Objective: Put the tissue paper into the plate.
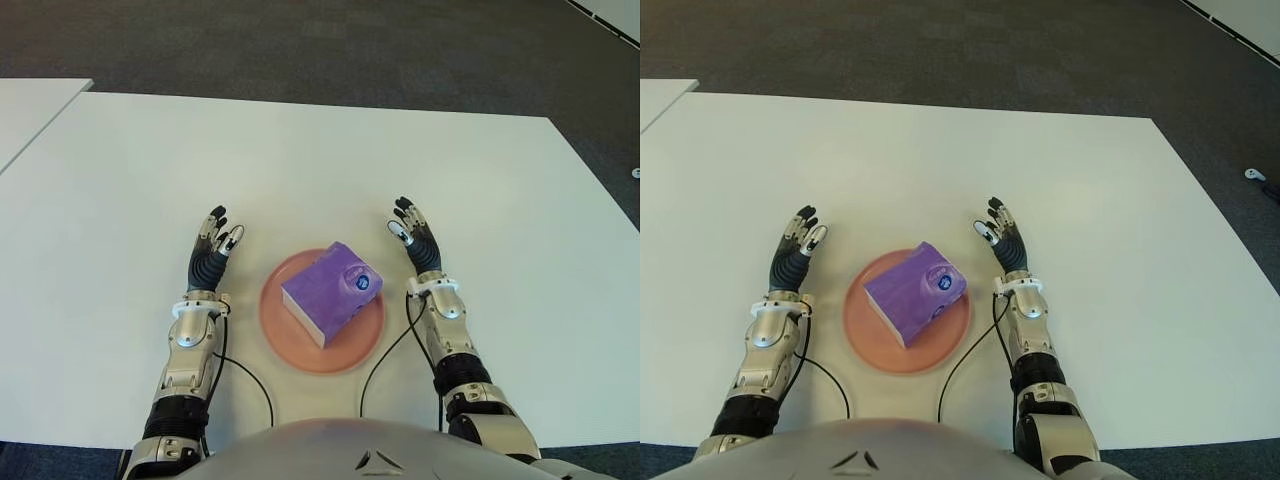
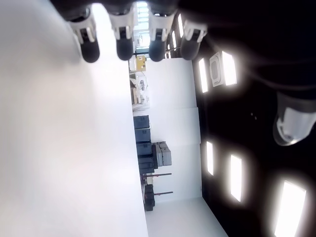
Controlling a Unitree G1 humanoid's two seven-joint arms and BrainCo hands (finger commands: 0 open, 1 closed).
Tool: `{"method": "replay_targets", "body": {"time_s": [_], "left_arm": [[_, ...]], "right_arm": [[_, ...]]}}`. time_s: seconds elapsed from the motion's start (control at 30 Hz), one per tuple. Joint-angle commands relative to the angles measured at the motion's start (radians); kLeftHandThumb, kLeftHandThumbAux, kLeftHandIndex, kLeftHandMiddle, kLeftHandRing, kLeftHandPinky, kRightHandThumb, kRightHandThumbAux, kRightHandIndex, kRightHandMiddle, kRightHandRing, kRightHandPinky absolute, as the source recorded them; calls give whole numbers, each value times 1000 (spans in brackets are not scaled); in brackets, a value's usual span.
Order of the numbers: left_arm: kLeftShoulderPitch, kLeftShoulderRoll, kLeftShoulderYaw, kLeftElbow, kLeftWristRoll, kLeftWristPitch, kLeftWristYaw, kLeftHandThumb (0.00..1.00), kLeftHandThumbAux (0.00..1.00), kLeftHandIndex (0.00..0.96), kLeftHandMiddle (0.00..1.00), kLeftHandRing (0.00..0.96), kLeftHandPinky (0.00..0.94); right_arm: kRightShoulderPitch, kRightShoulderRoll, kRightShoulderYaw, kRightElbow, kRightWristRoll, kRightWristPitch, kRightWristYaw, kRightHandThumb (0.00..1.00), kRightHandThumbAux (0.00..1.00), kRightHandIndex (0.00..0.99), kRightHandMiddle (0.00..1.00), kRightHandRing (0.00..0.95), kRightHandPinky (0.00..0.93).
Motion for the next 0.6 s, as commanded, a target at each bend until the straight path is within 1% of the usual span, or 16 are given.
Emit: {"method": "replay_targets", "body": {"time_s": [0.03, 0.27, 0.4, 0.6], "left_arm": [[11, -2, 0, -6, -7, 19, 0, 385, 411, 0, 0, 0, 0], [13, -2, -2, -13, -4, 20, 1, 386, 421, 0, 0, 0, 0], [16, -1, -4, -18, 3, 18, 4, 382, 424, 0, 0, 0, 0], [19, -1, -5, -23, 9, 17, 7, 376, 428, 0, 0, 0, 0]], "right_arm": [[86, 10, 13, 50, -28, 33, -26, 2, 479, 0, 0, 0, 0], [99, 19, 25, 39, -43, 12, -56, 9, 472, 0, 0, 0, 0], [122, 32, 34, 16, -68, -31, -97, 10, 467, 0, 0, 0, 0], [147, 33, 43, -3, -94, -68, -134, 18, 457, 0, 0, 0, 0]]}}
